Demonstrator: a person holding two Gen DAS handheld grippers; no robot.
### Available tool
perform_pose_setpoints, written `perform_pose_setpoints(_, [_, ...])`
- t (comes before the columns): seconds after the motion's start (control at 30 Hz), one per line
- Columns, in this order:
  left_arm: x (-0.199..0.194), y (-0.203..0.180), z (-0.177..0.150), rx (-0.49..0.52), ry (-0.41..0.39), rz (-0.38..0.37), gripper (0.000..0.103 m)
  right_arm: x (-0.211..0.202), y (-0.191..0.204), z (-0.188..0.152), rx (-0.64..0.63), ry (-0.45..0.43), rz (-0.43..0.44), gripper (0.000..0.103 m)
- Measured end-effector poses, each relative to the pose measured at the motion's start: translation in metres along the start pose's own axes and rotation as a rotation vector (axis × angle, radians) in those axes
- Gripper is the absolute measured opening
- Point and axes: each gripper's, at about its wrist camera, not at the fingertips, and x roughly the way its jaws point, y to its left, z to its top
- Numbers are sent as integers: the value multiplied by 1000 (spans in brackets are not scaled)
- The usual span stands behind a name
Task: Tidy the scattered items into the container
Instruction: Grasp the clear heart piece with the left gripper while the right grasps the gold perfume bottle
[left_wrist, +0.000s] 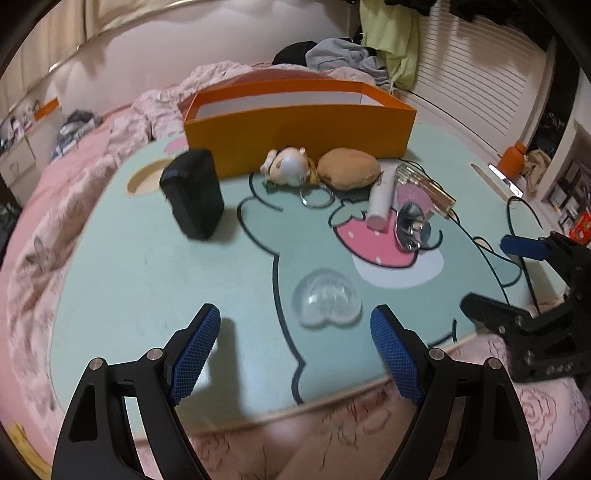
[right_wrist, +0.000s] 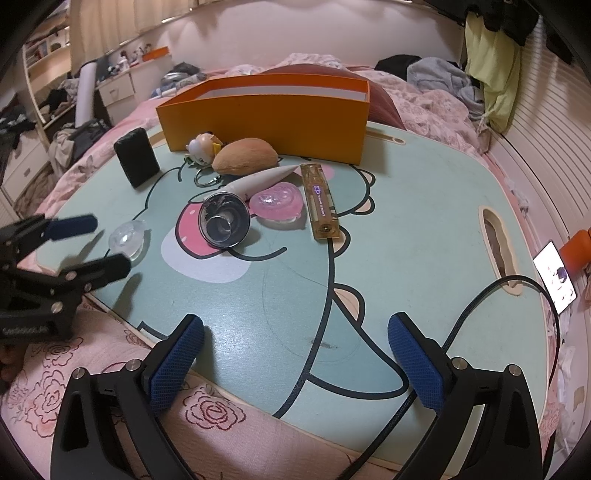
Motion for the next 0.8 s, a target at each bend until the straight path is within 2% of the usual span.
perform_pose_setpoints(0.33, [5,-3,17,-3,-28,-32,84,0,0,0,0,0,0,100])
perform_pose_setpoints(0.4, [3,-7,15,15,-31,-37,76,-1,0,1,1,0,0,100])
perform_pose_setpoints(0.43, [4,-10,13,26,-23,-35,55,0,0,1,1,0,-1,100])
perform_pose_setpoints(0.47, [6,-12,11,33,-12,-29,41,0,0,1,1,0,-1,100])
perform_pose_setpoints(0.63, [7,-9,7,24,-33,-35,40,-1,0,0,1,-1,-1,101])
perform_pose_setpoints(0.8, [-4,-4,5,2,-100,-41,40,-3,-3,1,15,-9,9,101])
